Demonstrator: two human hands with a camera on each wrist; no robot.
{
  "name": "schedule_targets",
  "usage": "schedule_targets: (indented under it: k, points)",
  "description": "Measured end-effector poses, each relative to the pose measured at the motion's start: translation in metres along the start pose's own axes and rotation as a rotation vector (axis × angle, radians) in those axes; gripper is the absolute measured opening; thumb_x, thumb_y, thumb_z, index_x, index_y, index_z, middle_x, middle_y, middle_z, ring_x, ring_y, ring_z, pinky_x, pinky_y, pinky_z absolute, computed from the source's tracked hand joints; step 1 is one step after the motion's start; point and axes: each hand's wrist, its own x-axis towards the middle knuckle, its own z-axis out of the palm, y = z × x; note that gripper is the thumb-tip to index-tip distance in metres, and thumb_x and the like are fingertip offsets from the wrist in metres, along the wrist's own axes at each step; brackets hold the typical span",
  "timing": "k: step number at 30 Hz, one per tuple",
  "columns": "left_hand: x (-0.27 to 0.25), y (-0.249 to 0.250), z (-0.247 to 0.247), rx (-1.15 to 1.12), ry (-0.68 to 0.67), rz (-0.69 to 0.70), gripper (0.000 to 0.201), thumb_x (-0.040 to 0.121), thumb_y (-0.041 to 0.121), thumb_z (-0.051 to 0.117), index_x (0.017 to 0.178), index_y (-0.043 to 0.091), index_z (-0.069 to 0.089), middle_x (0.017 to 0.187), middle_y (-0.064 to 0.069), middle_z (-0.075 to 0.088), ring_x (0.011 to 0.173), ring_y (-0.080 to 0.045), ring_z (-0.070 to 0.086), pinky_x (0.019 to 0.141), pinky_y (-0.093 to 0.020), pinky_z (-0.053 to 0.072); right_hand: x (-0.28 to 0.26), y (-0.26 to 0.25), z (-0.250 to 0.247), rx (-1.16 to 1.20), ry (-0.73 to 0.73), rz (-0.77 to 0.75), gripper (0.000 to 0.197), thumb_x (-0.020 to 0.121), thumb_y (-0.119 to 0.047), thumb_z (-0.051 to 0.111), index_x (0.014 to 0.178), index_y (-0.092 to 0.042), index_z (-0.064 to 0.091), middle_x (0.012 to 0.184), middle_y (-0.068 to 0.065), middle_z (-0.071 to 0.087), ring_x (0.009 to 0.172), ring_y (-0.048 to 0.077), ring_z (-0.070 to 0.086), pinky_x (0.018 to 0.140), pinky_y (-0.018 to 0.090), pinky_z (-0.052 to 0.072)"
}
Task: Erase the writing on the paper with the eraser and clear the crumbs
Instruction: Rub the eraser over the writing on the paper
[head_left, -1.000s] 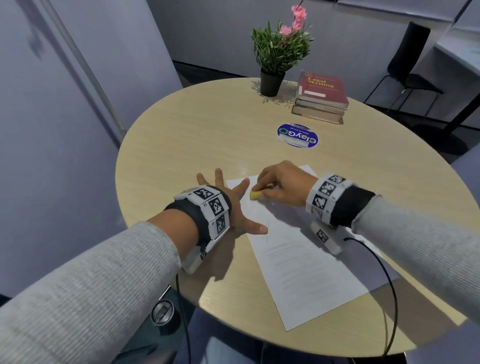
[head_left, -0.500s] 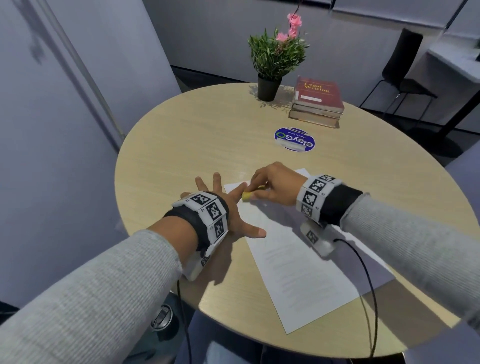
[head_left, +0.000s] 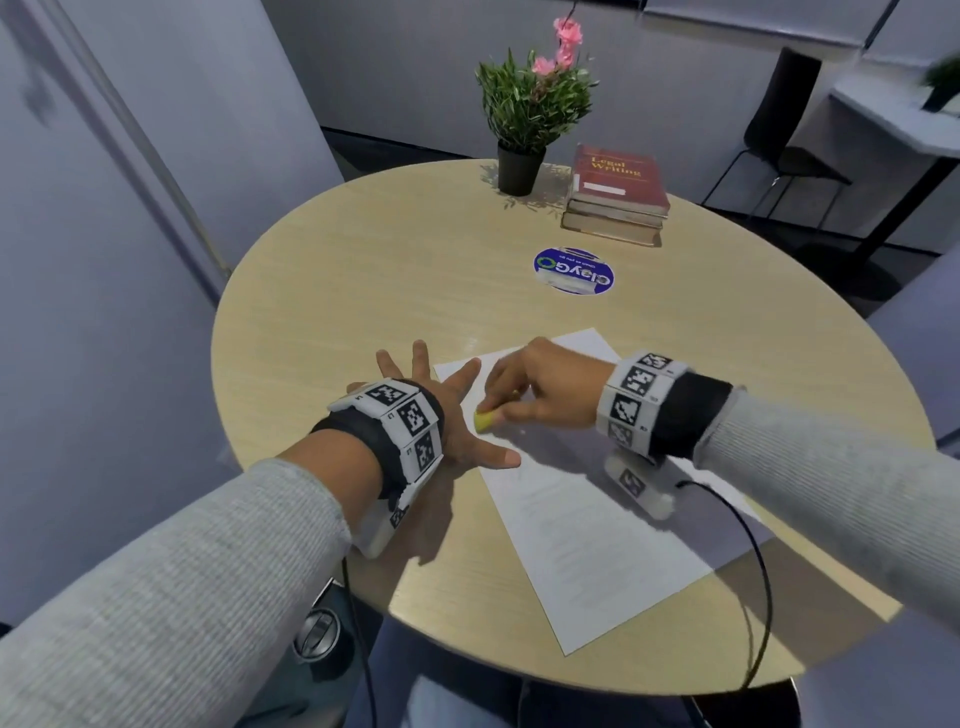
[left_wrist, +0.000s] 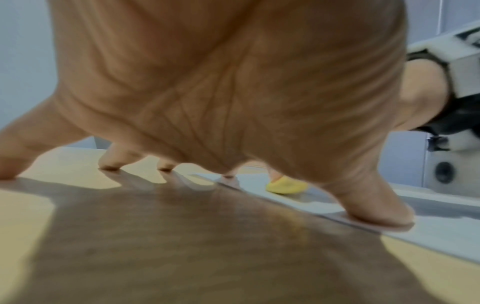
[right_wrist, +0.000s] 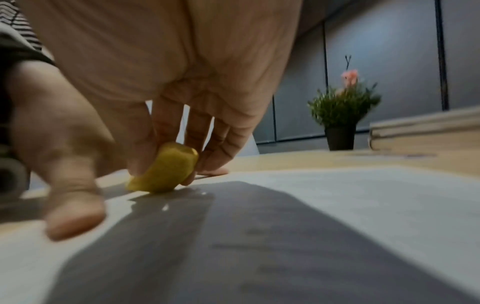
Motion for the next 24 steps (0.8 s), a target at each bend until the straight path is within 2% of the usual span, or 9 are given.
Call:
schedule_targets:
  k: [2, 4, 6, 9, 12, 17, 20, 22, 24]
  points:
    - [0.000, 0.001, 0.000, 0.002, 0.002, -0.004, 0.136, 0.044, 0.099, 0.055, 0.147, 0.053, -0.020, 0.158, -0.010, -0.035, 0.138, -0.056, -0.030, 0.109, -0.076, 0.008, -0.001, 0.003, -0.003, 0.040, -0.022, 0.006, 0.019, 0.082, -0.034, 0.070, 0.097, -0.023, 0.076, 0.092, -0.008, 0.071, 0.081, 0.008, 0.062, 0.073, 0.018, 0.048]
    - [-0.001, 0.001, -0.001, -0.012, 0.000, -0.010, 0.135, 0.045, 0.098, 0.056, 0.147, 0.054, -0.020, 0.158, -0.008, -0.034, 0.138, -0.055, -0.030, 0.109, -0.076, 0.009, 0.008, 0.016, -0.014, 0.011, 0.087, 0.075, 0.021, 0.082, -0.036, 0.069, 0.098, -0.023, 0.076, 0.093, -0.004, 0.072, 0.085, 0.012, 0.063, 0.074, 0.024, 0.049]
    - [-0.002, 0.002, 0.000, -0.027, 0.004, -0.012, 0.134, 0.046, 0.097, 0.057, 0.147, 0.054, -0.019, 0.159, -0.008, -0.034, 0.138, -0.055, -0.031, 0.110, -0.075, 0.007, 0.013, 0.025, -0.019, -0.075, 0.165, 0.109, 0.023, 0.082, -0.035, 0.069, 0.099, -0.021, 0.076, 0.096, -0.002, 0.071, 0.087, 0.013, 0.062, 0.072, 0.023, 0.045]
    - [-0.001, 0.001, 0.001, -0.017, 0.017, -0.009, 0.135, 0.045, 0.097, 0.057, 0.147, 0.054, -0.020, 0.158, -0.010, -0.034, 0.137, -0.056, -0.031, 0.110, -0.074, 0.005, 0.003, 0.010, -0.008, -0.031, 0.062, -0.013, 0.019, 0.082, -0.031, 0.070, 0.097, -0.021, 0.076, 0.092, -0.009, 0.068, 0.078, 0.003, 0.059, 0.069, 0.013, 0.042]
    - [-0.001, 0.003, 0.003, -0.013, 0.028, -0.010, 0.135, 0.047, 0.097, 0.057, 0.147, 0.053, -0.021, 0.158, -0.012, -0.034, 0.137, -0.057, -0.031, 0.111, -0.074, 0.004, -0.006, 0.001, 0.001, 0.019, -0.061, -0.074, 0.018, 0.083, -0.031, 0.069, 0.097, -0.023, 0.076, 0.092, -0.011, 0.069, 0.076, 0.002, 0.059, 0.071, 0.016, 0.046]
    - [-0.006, 0.003, 0.000, -0.023, 0.008, -0.004, 0.134, 0.048, 0.094, 0.060, 0.148, 0.052, -0.020, 0.158, -0.010, -0.035, 0.137, -0.055, -0.032, 0.111, -0.074, 0.005, 0.017, 0.028, -0.020, -0.079, 0.148, 0.098, 0.024, 0.083, -0.036, 0.068, 0.100, -0.021, 0.075, 0.095, -0.003, 0.072, 0.088, 0.013, 0.064, 0.072, 0.021, 0.046]
    - [-0.003, 0.000, 0.001, -0.002, 0.003, 0.011, 0.139, 0.044, 0.096, 0.059, 0.147, 0.052, -0.023, 0.156, -0.013, -0.037, 0.136, -0.057, -0.032, 0.110, -0.074, 0.005, 0.005, 0.012, -0.007, -0.024, 0.052, -0.004, 0.019, 0.083, -0.033, 0.070, 0.099, -0.023, 0.076, 0.095, -0.009, 0.071, 0.082, 0.004, 0.061, 0.070, 0.013, 0.044]
    - [-0.002, -0.001, 0.002, 0.012, 0.001, 0.023, 0.141, 0.042, 0.097, 0.058, 0.146, 0.051, -0.025, 0.154, -0.016, -0.039, 0.134, -0.058, -0.034, 0.110, -0.074, 0.003, -0.004, 0.002, 0.002, 0.030, -0.046, -0.068, 0.019, 0.083, -0.031, 0.070, 0.098, -0.024, 0.076, 0.094, -0.011, 0.070, 0.080, 0.004, 0.061, 0.072, 0.014, 0.046]
    - [-0.003, 0.000, 0.001, 0.022, -0.012, 0.021, 0.141, 0.043, 0.096, 0.059, 0.146, 0.050, -0.026, 0.154, -0.015, -0.040, 0.134, -0.058, -0.034, 0.110, -0.075, 0.004, 0.002, 0.008, -0.004, 0.064, -0.008, -0.026, 0.020, 0.083, -0.034, 0.069, 0.099, -0.024, 0.076, 0.094, -0.008, 0.071, 0.081, 0.007, 0.062, 0.073, 0.019, 0.048]
